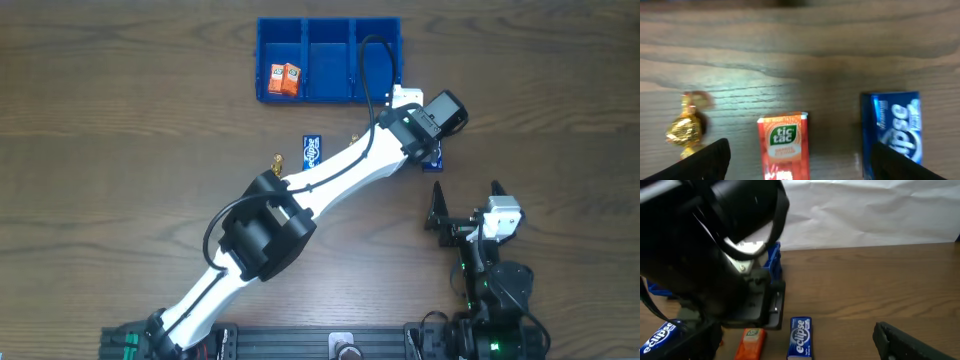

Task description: Sort Candies Into Trays

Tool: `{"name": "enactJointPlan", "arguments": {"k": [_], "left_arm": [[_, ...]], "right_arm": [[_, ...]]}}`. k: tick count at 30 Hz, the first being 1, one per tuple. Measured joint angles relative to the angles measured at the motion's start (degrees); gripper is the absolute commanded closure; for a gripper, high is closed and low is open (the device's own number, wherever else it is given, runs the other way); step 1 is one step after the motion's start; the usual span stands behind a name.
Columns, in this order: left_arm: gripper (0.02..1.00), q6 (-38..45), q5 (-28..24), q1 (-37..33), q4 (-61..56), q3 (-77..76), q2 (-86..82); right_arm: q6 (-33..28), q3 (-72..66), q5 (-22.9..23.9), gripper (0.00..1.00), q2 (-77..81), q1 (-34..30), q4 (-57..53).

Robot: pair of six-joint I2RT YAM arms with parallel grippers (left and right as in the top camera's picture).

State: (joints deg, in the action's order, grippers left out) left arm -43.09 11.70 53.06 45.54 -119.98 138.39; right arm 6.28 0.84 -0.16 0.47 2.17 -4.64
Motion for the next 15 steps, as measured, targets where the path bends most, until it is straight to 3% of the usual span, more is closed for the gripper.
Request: {"name": "enactJointPlan", "arguments": {"k": [9,15], "left_arm": [[0.209,-0.42,-2.64,-0.81,-0.46,0.00,3.80],[0.428,-0.48,-3.89,-1.25,-0.50,0.00,3.80]], "right_arm": [[0.00,0.00,0.00,0.001,0.00,0.00,0.00],[0.00,0.00,0.00,0.001,0.00,0.00,0.00]]}}
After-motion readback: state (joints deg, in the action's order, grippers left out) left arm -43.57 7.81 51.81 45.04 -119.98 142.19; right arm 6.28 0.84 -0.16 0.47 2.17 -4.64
